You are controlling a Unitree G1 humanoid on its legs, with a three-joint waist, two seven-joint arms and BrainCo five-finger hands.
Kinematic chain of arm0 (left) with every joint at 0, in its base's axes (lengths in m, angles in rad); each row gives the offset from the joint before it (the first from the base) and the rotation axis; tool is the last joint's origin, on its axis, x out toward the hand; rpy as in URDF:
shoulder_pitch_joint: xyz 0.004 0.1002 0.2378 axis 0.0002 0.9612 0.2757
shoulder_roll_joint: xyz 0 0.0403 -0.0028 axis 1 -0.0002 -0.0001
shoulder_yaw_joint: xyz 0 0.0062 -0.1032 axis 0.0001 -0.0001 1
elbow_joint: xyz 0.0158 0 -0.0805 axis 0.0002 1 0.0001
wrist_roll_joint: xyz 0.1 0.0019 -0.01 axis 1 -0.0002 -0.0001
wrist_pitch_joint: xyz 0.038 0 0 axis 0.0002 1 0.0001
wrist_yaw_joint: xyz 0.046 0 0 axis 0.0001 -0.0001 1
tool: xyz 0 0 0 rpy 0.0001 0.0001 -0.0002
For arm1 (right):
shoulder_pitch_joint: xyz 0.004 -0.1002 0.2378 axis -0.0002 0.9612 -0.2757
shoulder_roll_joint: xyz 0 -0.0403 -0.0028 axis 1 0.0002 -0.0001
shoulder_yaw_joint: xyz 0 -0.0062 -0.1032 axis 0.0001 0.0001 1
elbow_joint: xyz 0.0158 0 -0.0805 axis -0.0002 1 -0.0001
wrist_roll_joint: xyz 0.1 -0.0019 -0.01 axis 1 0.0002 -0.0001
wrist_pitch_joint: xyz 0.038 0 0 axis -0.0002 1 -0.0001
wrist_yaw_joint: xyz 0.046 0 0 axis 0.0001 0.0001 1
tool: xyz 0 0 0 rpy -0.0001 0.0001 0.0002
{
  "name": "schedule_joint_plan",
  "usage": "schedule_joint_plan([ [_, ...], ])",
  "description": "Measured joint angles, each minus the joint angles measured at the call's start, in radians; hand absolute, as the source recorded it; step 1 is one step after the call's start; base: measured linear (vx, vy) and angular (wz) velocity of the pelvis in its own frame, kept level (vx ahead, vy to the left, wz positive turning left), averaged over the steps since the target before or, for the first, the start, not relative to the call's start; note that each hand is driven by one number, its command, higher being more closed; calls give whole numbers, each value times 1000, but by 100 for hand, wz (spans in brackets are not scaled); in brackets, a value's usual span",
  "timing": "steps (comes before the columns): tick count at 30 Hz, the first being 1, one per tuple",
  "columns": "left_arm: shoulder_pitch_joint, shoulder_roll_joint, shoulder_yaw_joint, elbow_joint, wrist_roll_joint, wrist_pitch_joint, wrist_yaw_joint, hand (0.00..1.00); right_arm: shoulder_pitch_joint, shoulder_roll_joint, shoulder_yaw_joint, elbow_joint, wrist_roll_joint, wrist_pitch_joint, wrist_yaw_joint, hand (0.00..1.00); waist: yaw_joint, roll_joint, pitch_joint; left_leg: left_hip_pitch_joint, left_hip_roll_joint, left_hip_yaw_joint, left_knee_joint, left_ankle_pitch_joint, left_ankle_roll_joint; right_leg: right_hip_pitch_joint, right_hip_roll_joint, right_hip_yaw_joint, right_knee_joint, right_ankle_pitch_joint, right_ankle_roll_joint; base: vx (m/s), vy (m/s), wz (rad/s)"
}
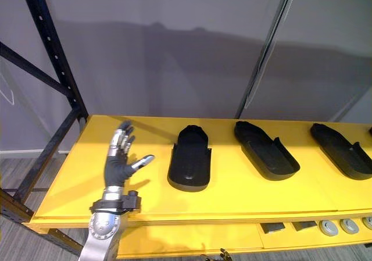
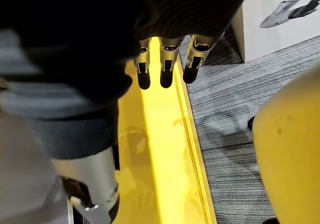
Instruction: Walk over and take plastic housings, then place them on the shelf
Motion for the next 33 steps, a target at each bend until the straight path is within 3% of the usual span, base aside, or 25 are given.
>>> schedule_joint_plan([
  [8, 174, -28, 240, -4, -19, -10, 71, 0, 7, 6, 5, -6, 0, 0, -5, 0, 29, -2, 13, -3, 4, -34, 14, 1, 1, 24, -1, -56, 12, -14, 3, -28, -18, 18],
  [11, 191, -38, 353, 103, -13, 5, 104, 0, 11, 1, 59, -20, 0, 0, -6, 0, 37, -14, 23, -19, -3, -46, 54, -12, 1, 34, -14, -82, 15, -44, -4, -28, -26, 16],
  [15, 197, -62, 447, 308, 14, 59, 112, 0, 10, -1, 90, -23, -1, 1, -4, 0, 49, -22, 35, -31, -1, -57, 96, -30, -2, 38, -15, -105, 29, -64, -8, -14, -39, 15],
  [19, 178, -58, 517, 373, 60, 42, 133, 0, 18, -6, 123, -44, -1, 3, -5, 0, 50, -19, 35, -24, -12, -59, 116, -36, 0, 48, -28, -109, 44, -83, -3, 38, 3, 4],
  [29, 58, 3, 628, 620, 36, -22, 140, 0, 22, -24, 132, -76, -1, 8, -27, 0, 49, 12, 43, -13, -48, -56, 99, -41, 14, 50, -65, -109, 42, -93, 11, 19, 20, 0],
  [33, 38, 2, 652, 943, -22, 108, 121, 0, 12, -18, 97, -67, 8, 8, -32, 0, 43, 13, 59, 14, -58, -51, 42, -19, 21, 48, -67, -106, 28, -90, 16, -2, 8, -3],
])
